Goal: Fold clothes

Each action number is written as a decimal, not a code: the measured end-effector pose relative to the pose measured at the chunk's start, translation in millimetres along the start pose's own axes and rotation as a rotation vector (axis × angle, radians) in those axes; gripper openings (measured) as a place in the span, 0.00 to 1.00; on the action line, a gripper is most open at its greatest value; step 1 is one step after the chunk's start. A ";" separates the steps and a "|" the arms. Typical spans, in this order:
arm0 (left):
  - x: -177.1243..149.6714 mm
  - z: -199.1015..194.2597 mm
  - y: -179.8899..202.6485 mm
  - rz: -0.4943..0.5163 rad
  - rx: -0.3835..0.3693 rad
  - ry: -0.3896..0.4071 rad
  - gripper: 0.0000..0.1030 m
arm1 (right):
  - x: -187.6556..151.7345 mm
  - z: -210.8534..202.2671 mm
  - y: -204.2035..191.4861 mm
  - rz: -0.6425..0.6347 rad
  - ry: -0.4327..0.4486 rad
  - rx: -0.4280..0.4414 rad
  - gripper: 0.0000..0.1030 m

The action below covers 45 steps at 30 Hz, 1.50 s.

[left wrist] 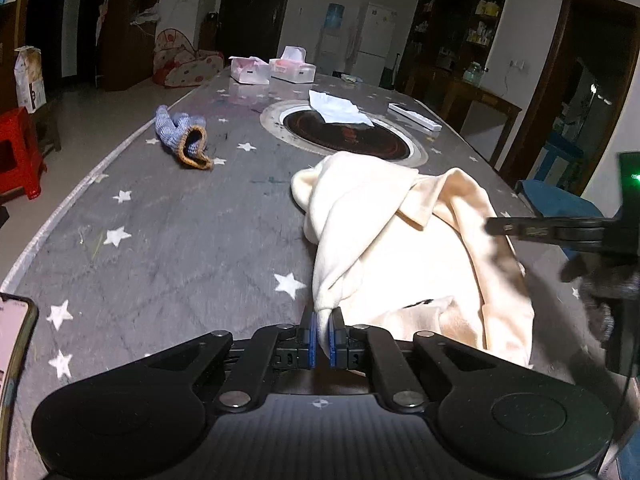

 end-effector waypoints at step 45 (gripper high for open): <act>28.7 -6.1 35.2 0.232 -0.084 0.032 0.48 | 22.2 -23.9 10.4 -0.018 0.129 0.009 0.04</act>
Point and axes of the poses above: each gripper's, at about its wrist camera, not at the fingertips, and z roughly the way its jaws point, y to its right, x to its top, the point moved 3 cm from there along z, roughly the way its jaws point, and after that the axes turned 15 degrees about y, right-handed, at the moved point
